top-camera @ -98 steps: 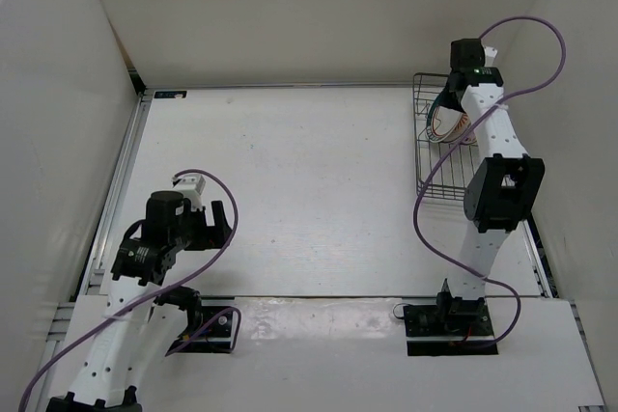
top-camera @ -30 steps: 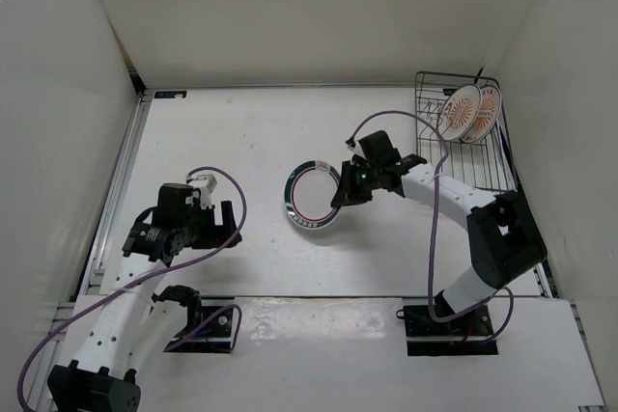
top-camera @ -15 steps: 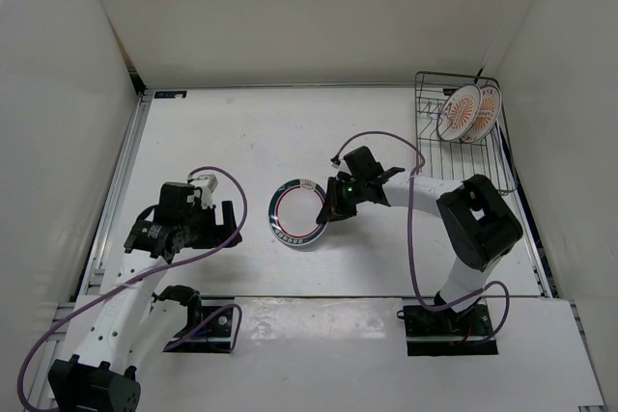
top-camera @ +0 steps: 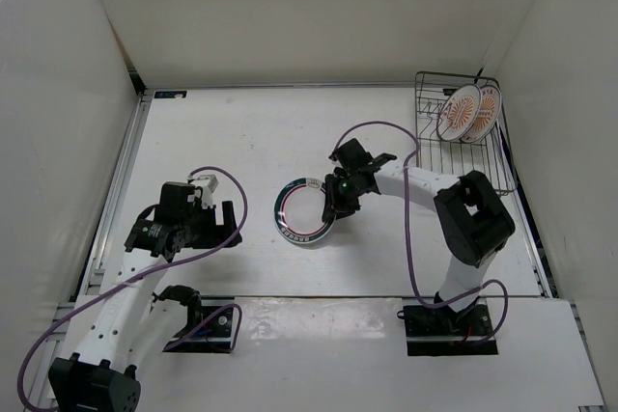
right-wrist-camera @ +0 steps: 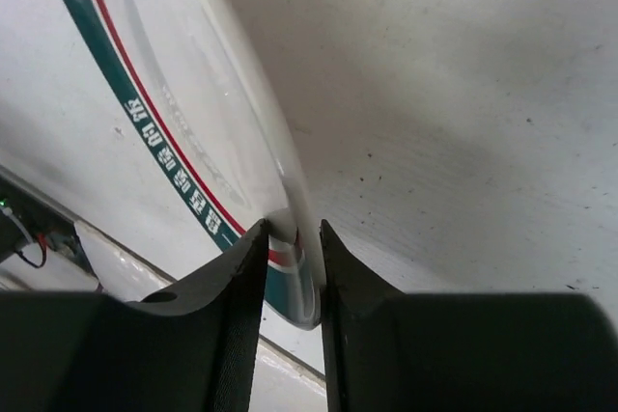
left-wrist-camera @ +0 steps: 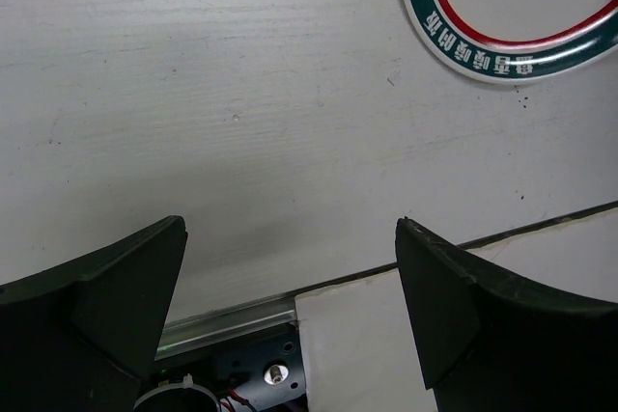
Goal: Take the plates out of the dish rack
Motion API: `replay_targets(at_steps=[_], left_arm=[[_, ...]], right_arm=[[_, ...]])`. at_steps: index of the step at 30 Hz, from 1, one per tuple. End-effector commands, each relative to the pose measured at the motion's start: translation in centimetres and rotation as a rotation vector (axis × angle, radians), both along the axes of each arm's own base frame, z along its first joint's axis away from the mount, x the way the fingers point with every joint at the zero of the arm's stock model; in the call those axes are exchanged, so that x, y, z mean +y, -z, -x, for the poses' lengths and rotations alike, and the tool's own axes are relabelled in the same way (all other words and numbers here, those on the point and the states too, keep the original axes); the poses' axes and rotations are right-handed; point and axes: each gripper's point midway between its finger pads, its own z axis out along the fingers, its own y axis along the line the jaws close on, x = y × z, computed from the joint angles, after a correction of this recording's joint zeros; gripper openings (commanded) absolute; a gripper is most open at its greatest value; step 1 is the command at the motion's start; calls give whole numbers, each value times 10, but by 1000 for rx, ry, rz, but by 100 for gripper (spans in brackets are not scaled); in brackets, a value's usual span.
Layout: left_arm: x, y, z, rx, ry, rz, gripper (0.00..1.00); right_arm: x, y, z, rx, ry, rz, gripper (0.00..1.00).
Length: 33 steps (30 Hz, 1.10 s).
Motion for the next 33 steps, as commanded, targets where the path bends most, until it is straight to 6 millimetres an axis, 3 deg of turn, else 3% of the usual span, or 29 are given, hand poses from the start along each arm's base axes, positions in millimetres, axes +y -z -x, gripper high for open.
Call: replay_targets(at_steps=[1, 5, 11, 14, 15, 17, 19, 20, 22, 23, 24, 25, 26, 28, 29, 31, 32, 33], left_arm=[[1, -4, -1, -15, -1, -5, 100], [2, -4, -1, -13, -3, -8, 100], [2, -5, -1, -24, -5, -9, 100], [2, -5, -1, -26, -5, -8, 100], [2, -5, 0, -27, -4, -7, 100], [3, -6, -1, -31, -9, -11, 100], [3, -7, -1, -35, -9, -13, 100], [4, -7, -1, -40, -11, -14, 100], [3, -6, 0, -37, -10, -10, 100], [3, -8, 0, -41, -9, -8, 100], [3, -7, 0, -38, -10, -9, 100], [3, -8, 0, -42, -13, -6, 100], [3, -7, 1, -39, -8, -7, 100], [3, -7, 0, -41, -9, -8, 100], [3, -8, 1, -44, -8, -6, 100], [3, -8, 1, -45, -9, -5, 100], [2, -9, 1, -47, -6, -2, 100], [2, -9, 1, -52, -6, -3, 100]], right_arm=[[-13, 7, -3, 10, -5, 122, 30], [-11, 12, -6, 36, -3, 149, 37], [-12, 3, -14, 3, -8, 175, 40], [-13, -17, -31, -51, -29, 219, 44], [-26, -24, -29, -42, -49, 282, 44], [-27, -38, -41, -82, -56, 298, 48], [-45, -54, -52, -135, -51, 391, 52], [-53, -72, -62, -188, -37, 425, 58], [-73, -95, -89, -280, 21, 492, 66], [-70, -129, -106, -371, 42, 453, 71], [-75, -139, -112, -392, 51, 452, 73], [-88, -150, -126, -412, 72, 449, 73], [-88, -182, -141, -465, 104, 414, 71], [-104, -194, -161, -469, 166, 401, 67], [-119, -214, -178, -504, 230, 384, 62], [-149, -216, -195, -484, 360, 373, 58], [-184, -218, -208, -473, 467, 367, 58], [-192, -222, -212, -483, 504, 336, 56]])
